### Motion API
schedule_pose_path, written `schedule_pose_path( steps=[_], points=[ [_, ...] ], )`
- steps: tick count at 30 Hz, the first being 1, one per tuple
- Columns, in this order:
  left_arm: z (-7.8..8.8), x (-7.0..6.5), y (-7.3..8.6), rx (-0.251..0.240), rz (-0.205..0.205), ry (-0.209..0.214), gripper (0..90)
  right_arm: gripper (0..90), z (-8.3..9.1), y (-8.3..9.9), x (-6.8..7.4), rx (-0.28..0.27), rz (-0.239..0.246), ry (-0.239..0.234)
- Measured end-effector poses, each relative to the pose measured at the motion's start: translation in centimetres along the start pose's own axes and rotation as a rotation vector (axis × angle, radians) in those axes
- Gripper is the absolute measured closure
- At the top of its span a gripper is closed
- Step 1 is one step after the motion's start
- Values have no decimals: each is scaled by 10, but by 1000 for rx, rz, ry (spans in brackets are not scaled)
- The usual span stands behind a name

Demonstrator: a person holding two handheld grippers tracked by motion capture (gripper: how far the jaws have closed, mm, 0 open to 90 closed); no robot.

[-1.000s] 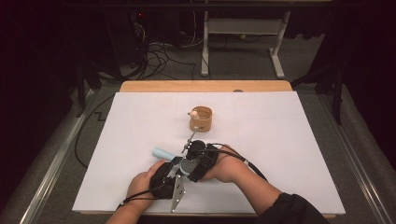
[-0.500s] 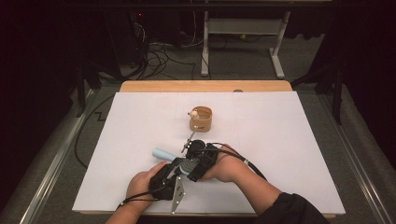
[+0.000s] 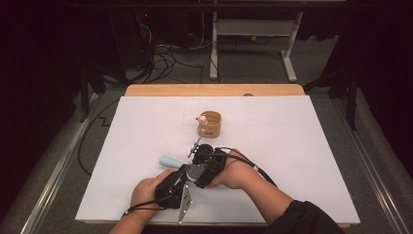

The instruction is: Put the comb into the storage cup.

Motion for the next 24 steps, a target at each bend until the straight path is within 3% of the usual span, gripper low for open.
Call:
schedule_pose_path(
  steps=[20, 24],
  points=[
    [0, 4, 2, 21, -35, -36, 763, 193, 8, -5, -2, -45, -21, -3],
    [0, 4, 2, 21, -44, -35, 763, 103, 9, -5, -3, -41, -24, 11]
  ],
)
Point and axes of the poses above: each handheld gripper's, and its own axes: z roughly backward along the jaws, y roughly out of its underside, x roughly to its left, the point moved 8 cm from there along -z, roughly forward along the jaws, and after that the axes turned 1 degree about x, right-handed, at the moved point
